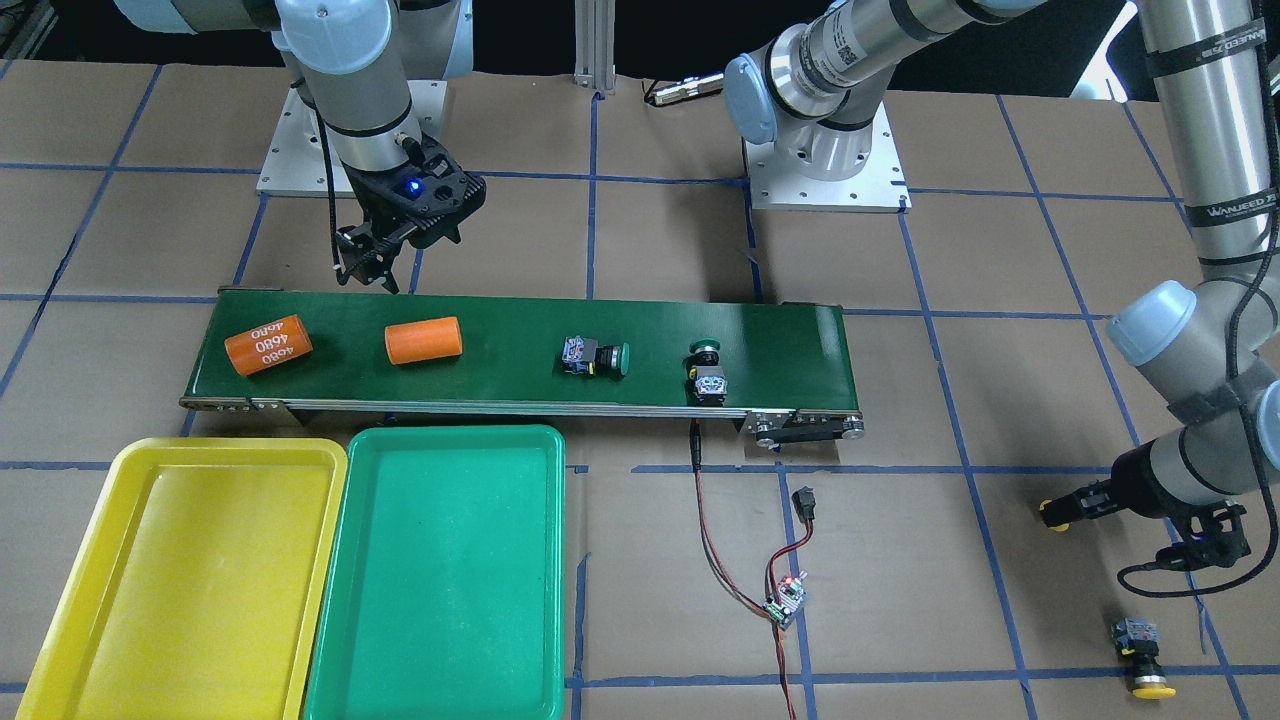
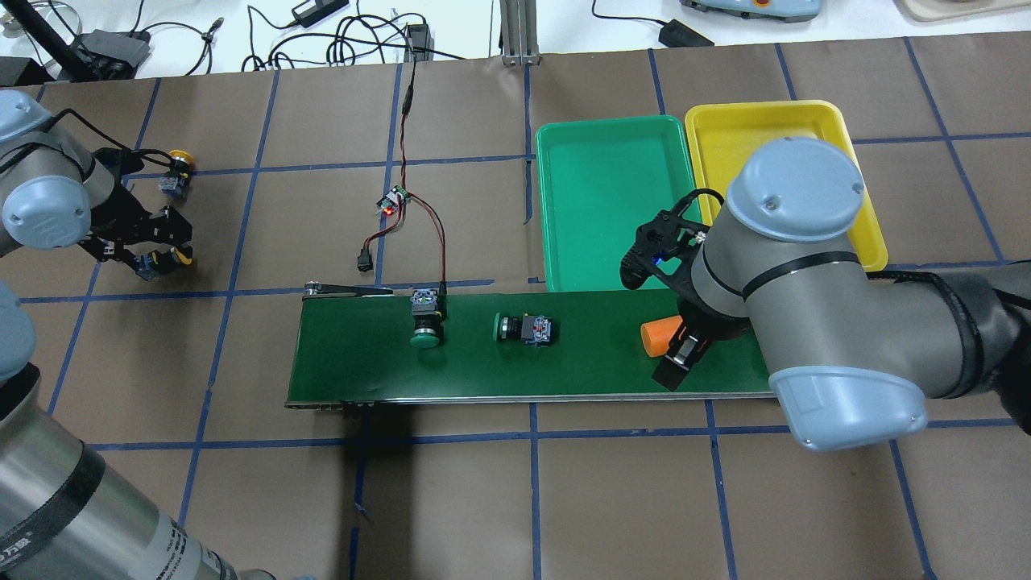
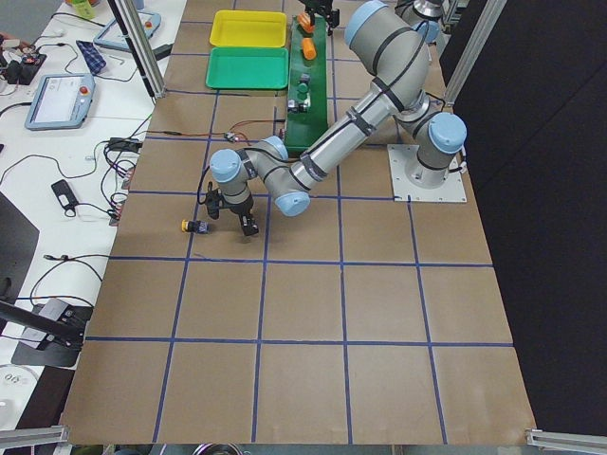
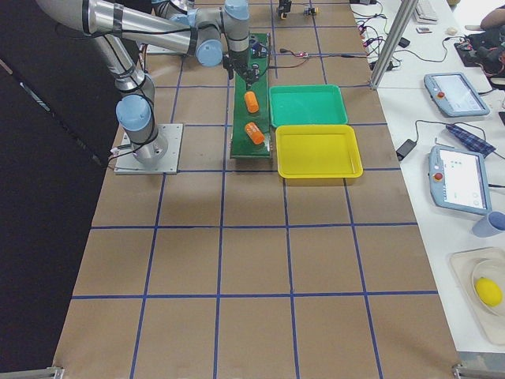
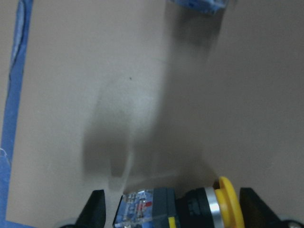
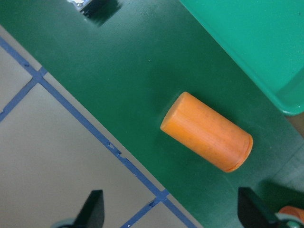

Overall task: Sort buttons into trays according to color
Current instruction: 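Place yellow-capped button on belt while right gripper grasps orange cylinder, then lower the yellow-capped button onto the belt with the left gripper while right gripper waits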

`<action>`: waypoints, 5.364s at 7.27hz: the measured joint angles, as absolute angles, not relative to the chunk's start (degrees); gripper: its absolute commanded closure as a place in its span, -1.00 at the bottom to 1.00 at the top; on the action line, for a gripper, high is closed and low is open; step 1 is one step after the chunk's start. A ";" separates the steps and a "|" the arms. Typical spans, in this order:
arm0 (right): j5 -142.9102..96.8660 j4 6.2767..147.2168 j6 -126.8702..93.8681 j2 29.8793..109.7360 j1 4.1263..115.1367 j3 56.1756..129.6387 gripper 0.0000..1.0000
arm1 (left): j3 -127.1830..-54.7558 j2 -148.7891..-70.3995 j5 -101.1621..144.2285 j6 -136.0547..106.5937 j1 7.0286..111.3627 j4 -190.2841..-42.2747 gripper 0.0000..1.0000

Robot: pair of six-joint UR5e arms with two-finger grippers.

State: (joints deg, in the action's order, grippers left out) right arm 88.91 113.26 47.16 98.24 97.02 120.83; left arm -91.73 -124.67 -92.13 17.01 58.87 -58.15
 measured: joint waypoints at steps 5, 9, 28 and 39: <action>87.24 114.68 79.16 97.53 88.22 121.19 -1.00 | -95.46 -111.56 -90.50 17.52 65.06 -76.27 1.00; 88.18 115.49 81.64 97.13 87.91 122.87 -1.00 | -110.80 -98.89 -82.75 17.30 75.84 -76.48 1.00; 89.37 121.91 89.99 91.04 88.38 126.07 -0.96 | -64.91 -133.51 -92.89 38.37 64.09 -69.46 -1.00; 89.54 132.63 89.74 88.39 88.34 127.57 -0.89 | -63.79 -139.17 -90.82 39.60 63.41 -65.94 0.90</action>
State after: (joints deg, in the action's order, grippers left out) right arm 89.54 132.63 89.74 88.39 88.34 127.57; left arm -63.79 -139.17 -90.82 39.60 63.41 -65.94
